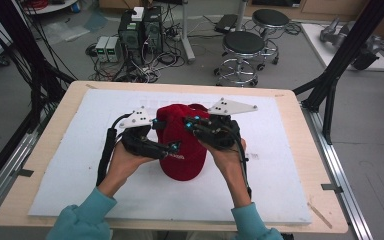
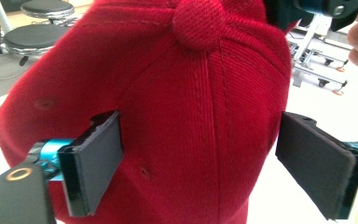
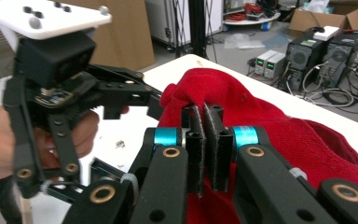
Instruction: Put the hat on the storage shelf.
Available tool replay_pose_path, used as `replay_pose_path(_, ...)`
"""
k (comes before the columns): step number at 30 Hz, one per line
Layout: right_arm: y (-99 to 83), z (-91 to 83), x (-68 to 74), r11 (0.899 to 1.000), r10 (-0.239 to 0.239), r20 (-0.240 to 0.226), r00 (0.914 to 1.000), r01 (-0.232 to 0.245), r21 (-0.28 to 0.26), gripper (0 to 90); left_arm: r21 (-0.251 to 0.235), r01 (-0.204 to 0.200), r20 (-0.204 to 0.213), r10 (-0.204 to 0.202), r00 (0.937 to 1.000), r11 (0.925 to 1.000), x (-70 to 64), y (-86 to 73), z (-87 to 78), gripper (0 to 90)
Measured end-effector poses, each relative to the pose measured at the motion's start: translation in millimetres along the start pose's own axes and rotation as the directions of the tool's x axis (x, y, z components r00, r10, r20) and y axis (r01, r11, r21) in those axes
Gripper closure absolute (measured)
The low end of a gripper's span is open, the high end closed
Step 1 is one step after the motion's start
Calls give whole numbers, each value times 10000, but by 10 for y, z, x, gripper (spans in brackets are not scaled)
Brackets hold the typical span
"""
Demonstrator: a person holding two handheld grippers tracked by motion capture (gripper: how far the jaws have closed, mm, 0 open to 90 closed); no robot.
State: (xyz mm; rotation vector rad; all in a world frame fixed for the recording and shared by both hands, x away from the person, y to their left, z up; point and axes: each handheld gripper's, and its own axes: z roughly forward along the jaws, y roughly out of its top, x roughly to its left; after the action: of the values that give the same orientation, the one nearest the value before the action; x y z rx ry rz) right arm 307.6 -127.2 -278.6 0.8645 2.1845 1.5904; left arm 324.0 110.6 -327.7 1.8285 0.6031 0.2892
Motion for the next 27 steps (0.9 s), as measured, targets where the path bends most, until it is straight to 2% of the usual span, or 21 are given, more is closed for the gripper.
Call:
replay_pose_path(2,1,1,12,10000,-65,-14,10000,65,4,875,-41,-40,-9,40,10000,10000,-3,0,13,211)
replay_pose_path(4,1,-1,12,10000,-73,-38,10000,73,5,875,-74,42,78,-42,10000,10000,7,0,19,220)
replay_pose_path(5,-1,-3,12,10000,-64,-76,10000,65,17,875,-98,89,225,-86,9997,9999,28,-4,19,271)
replay_pose_path(7,-4,-3,20,9999,-116,-144,9998,116,9,874,-129,145,231,-142,9996,9998,34,-4,20,323)
replay_pose_path(8,-4,-3,20,9999,-116,-144,9998,116,9,874,-127,137,291,-133,9995,9998,44,-6,18,323)
replay_pose_path(11,-10,5,33,9998,-179,-245,9995,180,29,874,-178,185,345,-179,9992,9997,61,-10,22,395)
replay_pose_path(13,-15,15,33,9997,-231,-315,9992,231,4,874,-169,155,532,-146,9985,9997,71,-14,25,442)
replay_pose_path(14,-17,17,32,9997,-245,-318,9992,245,0,873,-164,129,527,-121,9985,9998,71,-17,24,479)
replay_pose_path(15,-23,22,30,9996,-267,-359,9990,268,22,873,-147,82,573,-74,9983,9999,70,-18,21,558)
replay_pose_path(17,-26,22,30,9996,-280,-369,9989,282,35,872,-121,76,536,-69,9985,9999,67,-19,20,625)
replay_pose_path(18,-26,22,30,9996,-280,-369,9989,282,35,872,-103,54,555,-48,9984,9999,65,-21,21,625)
replay_pose_path(19,-29,24,26,9994,-332,-350,9988,333,41,870,-82,50,597,-45,9982,10000,63,-24,22,684)
replay_pose_path(22,-41,28,20,9994,-332,-366,9988,333,25,867,-127,450,815,-438,9957,9989,74,-50,24,728)
replay_pose_path(25,-61,33,4,9996,-278,-409,9988,276,-57,851,-138,427,747,-416,9963,9990,70,-60,19,778)
replay_pose_path(27,-61,30,2,9995,-296,-452,9985,289,-158,795,-102,400,756,-391,9964,9991,69,-61,18,794)
